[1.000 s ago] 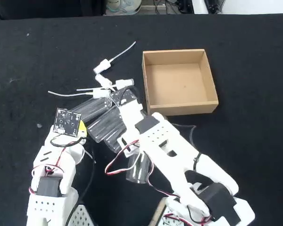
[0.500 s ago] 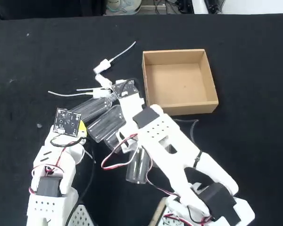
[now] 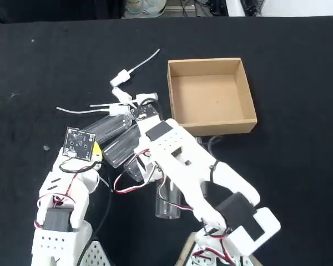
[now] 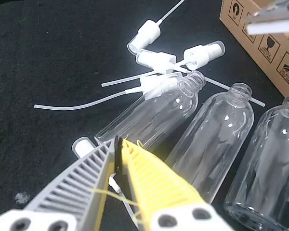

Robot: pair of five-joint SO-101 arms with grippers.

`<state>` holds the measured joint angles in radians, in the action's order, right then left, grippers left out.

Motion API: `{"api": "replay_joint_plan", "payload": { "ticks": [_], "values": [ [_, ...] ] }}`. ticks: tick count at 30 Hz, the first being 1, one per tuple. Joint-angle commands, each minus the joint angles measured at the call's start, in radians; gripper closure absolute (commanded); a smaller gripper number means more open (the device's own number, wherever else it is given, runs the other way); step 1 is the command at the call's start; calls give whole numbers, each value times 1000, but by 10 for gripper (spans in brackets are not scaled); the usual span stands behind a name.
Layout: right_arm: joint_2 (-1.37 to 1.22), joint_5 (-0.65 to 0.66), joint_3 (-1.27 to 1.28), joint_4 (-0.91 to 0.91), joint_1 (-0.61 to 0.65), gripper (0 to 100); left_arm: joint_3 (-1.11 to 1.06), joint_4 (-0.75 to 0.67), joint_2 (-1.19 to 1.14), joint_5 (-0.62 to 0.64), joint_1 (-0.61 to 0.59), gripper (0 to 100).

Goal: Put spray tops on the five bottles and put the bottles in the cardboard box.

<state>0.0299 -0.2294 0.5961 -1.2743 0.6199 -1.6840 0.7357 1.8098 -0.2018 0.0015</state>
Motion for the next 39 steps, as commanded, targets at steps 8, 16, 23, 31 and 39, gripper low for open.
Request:
{"api": "replay_joint_plan", "payload": {
  "ticks": [8, 16, 23, 31, 39],
  "values": [
    [101, 189, 4, -34, 14, 806, -16, 3, 14, 2, 4, 968],
    [364, 204, 223, 163, 11, 803, -16, 3, 14, 2, 4, 968],
    [320, 204, 246, 181, 11, 671, -16, 3, 14, 2, 4, 968],
    [237, 60, 219, 190, 23, 735, -16, 3, 14, 2, 4, 968],
    [154, 43, 165, 172, 32, 829, -16, 3, 14, 2, 4, 968]
  ]
}}
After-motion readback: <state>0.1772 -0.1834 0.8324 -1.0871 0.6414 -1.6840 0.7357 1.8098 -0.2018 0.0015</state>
